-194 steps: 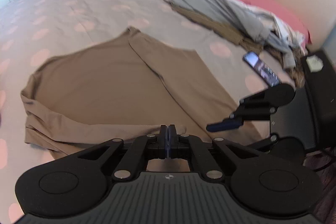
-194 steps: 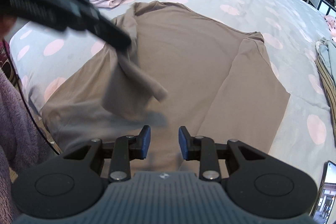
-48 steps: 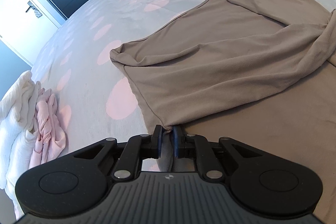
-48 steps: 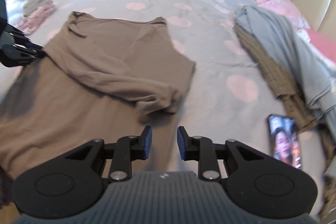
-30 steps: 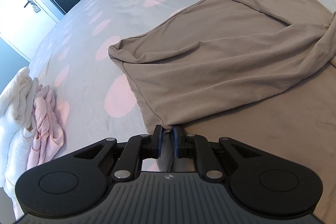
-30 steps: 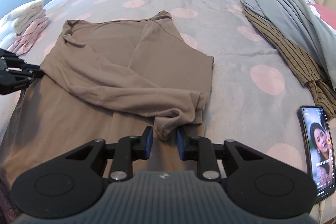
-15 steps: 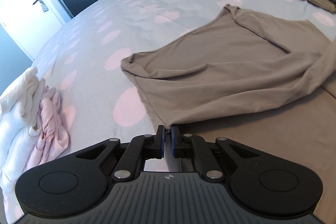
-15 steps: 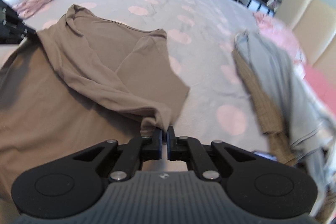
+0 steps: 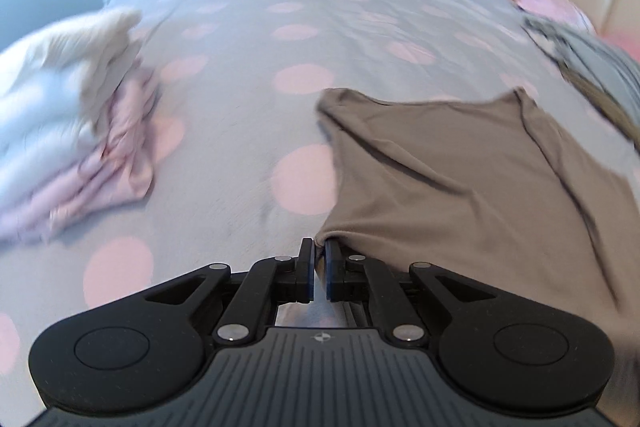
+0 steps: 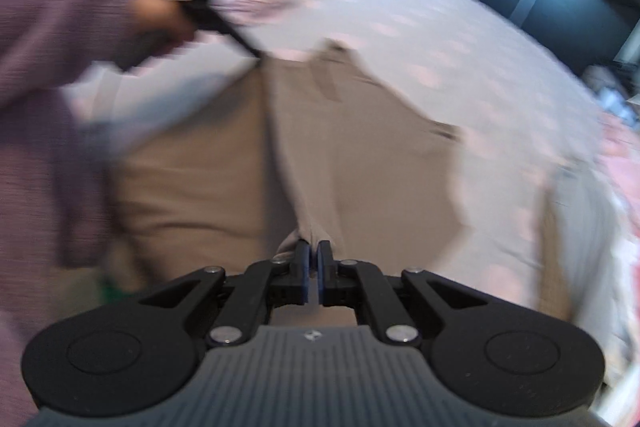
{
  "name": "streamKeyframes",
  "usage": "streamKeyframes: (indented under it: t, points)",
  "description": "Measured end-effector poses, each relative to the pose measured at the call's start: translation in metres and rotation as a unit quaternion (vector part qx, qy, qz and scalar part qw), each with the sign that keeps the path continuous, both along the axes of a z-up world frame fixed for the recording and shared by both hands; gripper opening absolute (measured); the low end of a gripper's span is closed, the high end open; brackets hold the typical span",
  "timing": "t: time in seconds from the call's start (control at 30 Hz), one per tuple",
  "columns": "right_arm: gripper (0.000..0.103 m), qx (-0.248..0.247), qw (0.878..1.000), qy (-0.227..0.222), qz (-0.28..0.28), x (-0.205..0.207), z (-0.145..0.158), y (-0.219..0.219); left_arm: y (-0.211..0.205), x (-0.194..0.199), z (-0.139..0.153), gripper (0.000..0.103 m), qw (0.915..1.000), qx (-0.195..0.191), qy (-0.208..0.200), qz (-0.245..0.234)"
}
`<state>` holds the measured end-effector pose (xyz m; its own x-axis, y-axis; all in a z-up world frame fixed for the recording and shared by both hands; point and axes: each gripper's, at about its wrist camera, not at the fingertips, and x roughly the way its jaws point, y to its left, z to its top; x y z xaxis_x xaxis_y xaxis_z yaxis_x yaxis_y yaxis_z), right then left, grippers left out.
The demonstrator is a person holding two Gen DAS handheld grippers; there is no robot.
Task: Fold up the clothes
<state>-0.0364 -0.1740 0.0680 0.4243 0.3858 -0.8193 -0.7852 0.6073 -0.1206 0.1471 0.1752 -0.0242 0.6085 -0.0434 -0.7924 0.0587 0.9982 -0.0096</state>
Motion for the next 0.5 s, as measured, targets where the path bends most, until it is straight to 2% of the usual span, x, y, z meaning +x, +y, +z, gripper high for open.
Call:
streamKeyframes:
  t: [0.13, 0.27, 0.33, 0.4, 0.5]
  points:
    - [0.004, 0.033, 0.994, 0.060, 0.084, -0.021, -0.004, 0.038, 0.026, 0.002, -0.004, 0.002, 0.9973, -0.059, 0.010, 0.042]
    - [0.004, 0.048, 0.983, 0.102, 0.144, -0.037, -0.020, 0.079, 0.040, 0.002, -0.011, 0.000, 0.9957, -0.074, 0.005, 0.057]
    - [0.004, 0.060, 0.978, 0.129, 0.156, -0.039, -0.028, 0.095, 0.049, 0.002, -0.013, 0.000, 0.9943, -0.077, 0.000, 0.073]
    - [0.004, 0.065, 0.974, 0.145, 0.164, -0.039, -0.036, 0.109, 0.064, 0.002, -0.015, 0.000, 0.9906, -0.103, -0.001, 0.090]
    - [0.004, 0.073, 0.969, 0.167, 0.166, -0.036, -0.047, 0.126, 0.075, -0.001, -0.018, 0.000, 0.9878, -0.126, 0.011, 0.090]
